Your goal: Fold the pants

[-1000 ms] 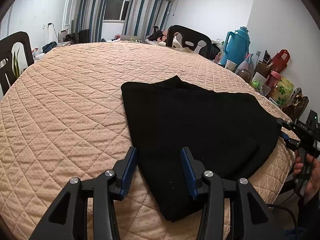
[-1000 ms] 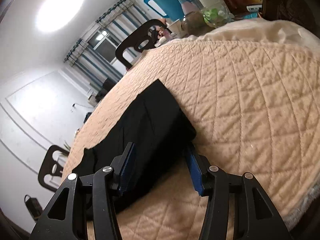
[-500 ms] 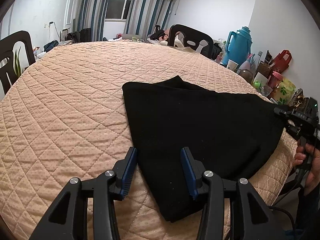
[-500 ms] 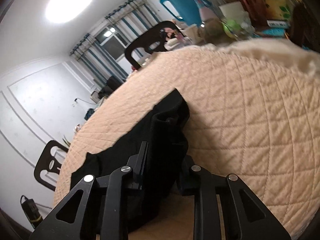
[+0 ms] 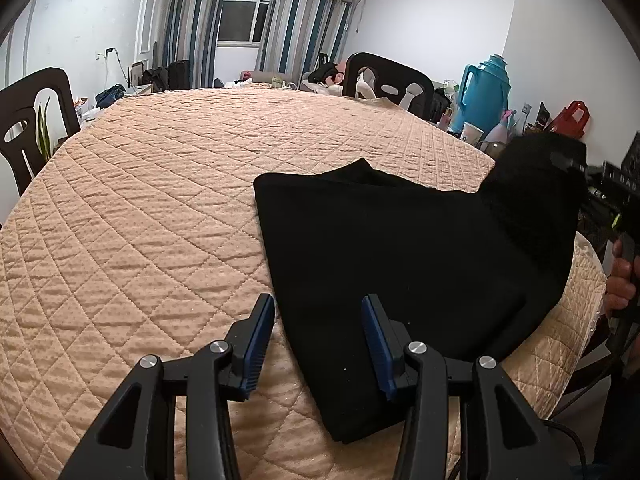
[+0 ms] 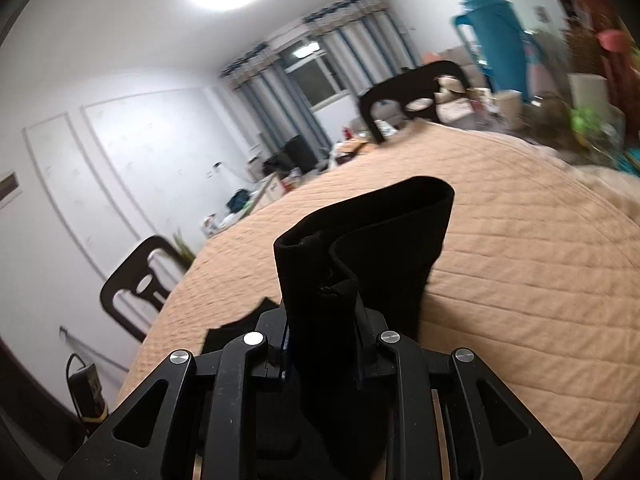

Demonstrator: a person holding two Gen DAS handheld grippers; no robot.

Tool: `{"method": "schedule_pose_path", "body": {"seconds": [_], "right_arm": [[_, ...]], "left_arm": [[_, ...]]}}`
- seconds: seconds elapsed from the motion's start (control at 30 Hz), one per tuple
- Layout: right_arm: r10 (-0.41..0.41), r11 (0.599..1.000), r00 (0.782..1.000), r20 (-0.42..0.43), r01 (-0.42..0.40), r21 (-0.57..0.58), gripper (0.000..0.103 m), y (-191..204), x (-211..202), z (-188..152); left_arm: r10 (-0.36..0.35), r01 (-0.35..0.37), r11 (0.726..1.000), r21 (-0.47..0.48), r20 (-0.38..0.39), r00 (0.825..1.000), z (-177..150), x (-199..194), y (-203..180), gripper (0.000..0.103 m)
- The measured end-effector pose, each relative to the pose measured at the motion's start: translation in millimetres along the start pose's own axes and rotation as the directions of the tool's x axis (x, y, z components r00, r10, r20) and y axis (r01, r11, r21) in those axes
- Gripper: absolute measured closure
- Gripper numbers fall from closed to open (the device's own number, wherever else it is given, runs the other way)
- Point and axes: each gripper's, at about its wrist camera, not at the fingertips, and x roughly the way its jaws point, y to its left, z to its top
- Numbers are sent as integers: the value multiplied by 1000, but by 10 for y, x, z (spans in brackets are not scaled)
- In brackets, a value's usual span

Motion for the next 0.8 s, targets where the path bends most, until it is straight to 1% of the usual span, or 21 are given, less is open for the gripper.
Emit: {"method": "schedule_pose_path", "body": {"seconds": [0.17,0.27,0.33,0.4,0.47,0.53,0.6,0.7,0.73,0.8], "right_arm": [[85,993,996,-40,-88,-78,80,395,222,-24],[141,977,985,-101,-155,-145,80,691,425,-132],[167,961,973,-160,-197,-196,80,877,594,-267],[188,945,953,-238,-241,-220,80,1000,789,-444],[177,935,931,-320,-260,-240,80,1082,1004,-649],[154,931,918,-366,-259,-259,80,1107,1130,-815],[149,932,912,-381,-258,-255,80,1095,1166,-872],[147,924,922,-357,-257,-283,80,1166,1069,-857],[158,917,925,-346,-268,-296,80,1204,1014,-831],[195,898,919,-342,-307,-314,80,1309,943,-833]], "left_arm": [[0,0,1000,-25,7,1000,-37,-45,104,55],[7,-6,999,-48,15,1000,-48,-82,180,55],[14,-13,998,-65,17,1000,-60,-108,250,55],[22,-20,997,-80,18,1000,-77,-129,318,55],[27,-25,995,-96,18,999,-98,-144,384,55],[25,-23,994,-109,19,1000,-117,-157,429,55],[26,-23,993,-117,23,999,-135,-169,458,55],[25,-22,993,-118,25,999,-150,-181,465,55],[25,-22,993,-119,25,999,-150,-184,463,55],[23,-19,992,-121,27,999,-152,-194,469,55]]}}
